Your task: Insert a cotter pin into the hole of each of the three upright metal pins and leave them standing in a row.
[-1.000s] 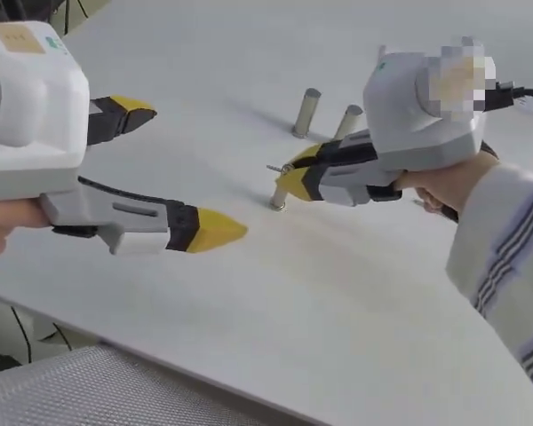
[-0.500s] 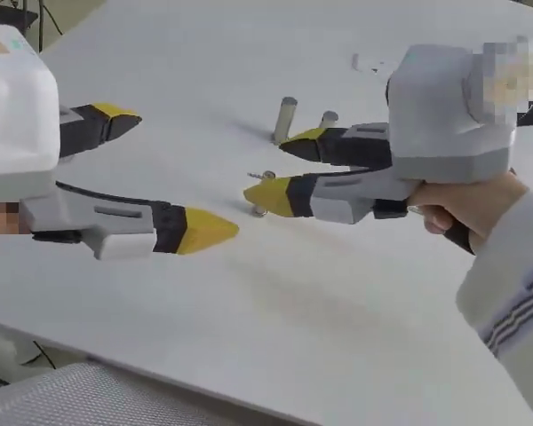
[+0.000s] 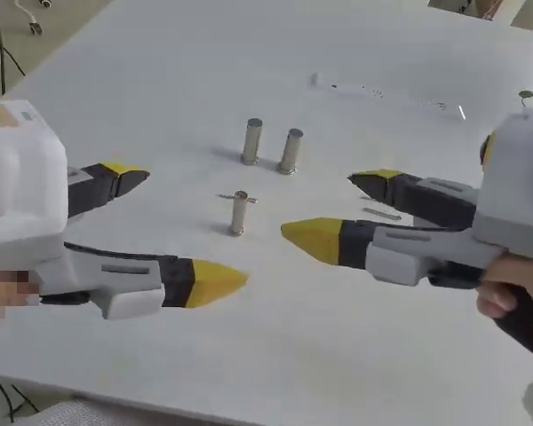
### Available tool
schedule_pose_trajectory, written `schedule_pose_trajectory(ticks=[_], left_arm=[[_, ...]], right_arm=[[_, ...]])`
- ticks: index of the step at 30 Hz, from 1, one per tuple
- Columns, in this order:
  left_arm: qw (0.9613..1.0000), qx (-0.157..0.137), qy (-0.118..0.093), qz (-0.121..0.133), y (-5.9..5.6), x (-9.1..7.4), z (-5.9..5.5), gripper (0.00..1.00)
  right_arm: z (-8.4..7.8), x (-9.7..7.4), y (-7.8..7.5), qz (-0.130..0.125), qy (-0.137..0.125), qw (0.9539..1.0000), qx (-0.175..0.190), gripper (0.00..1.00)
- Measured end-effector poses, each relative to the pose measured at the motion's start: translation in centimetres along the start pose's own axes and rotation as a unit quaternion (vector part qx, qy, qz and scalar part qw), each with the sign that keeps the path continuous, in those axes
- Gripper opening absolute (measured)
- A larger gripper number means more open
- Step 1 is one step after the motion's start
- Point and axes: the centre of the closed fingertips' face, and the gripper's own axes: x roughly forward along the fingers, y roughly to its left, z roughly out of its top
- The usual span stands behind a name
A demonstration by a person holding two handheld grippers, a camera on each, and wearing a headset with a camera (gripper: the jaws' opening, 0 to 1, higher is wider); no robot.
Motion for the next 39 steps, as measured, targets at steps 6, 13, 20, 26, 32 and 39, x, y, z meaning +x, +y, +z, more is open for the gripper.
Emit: schedule_pose_trajectory(ticks=[6, 13, 20, 26, 32, 39], left_arm=[[0.9998, -0.010, 0.001, -0.016, -0.5, 0.7, 0.3, 0.93], [0.9996, -0.019, 0.004, -0.021, -0.4, 0.9, 0.2, 0.92], [0.9990, -0.040, -0.004, -0.023, -0.1, 1.3, 0.4, 0.92], [0.9995, -0.021, -0.008, -0.024, 0.9, 1.5, 1.7, 0.92], [0.9996, -0.010, -0.016, -0.020, 3.0, 2.3, 3.6, 0.92], [0.9989, 0.046, -0.011, -0.009, 5.8, 4.1, 5.5, 0.87]], right_arm=[[-1.7, -1.9, -0.9, -0.037, 0.016, 0.9987, 0.032, 0.85], [-3.2, -3.6, -2.2, -0.069, 0.019, 0.9944, 0.077, 0.91], [-3.8, -4.5, -3.3, -0.102, 0.013, 0.9891, 0.105, 0.97], [-4.7, -5.1, -3.9, -0.133, 0.027, 0.9849, 0.107, 0.98], [-4.9, -5.7, -4.5, -0.145, 0.009, 0.9800, 0.136, 0.98], [-5.5, -6.2, -4.7, -0.146, 0.005, 0.9772, 0.154, 0.96]])
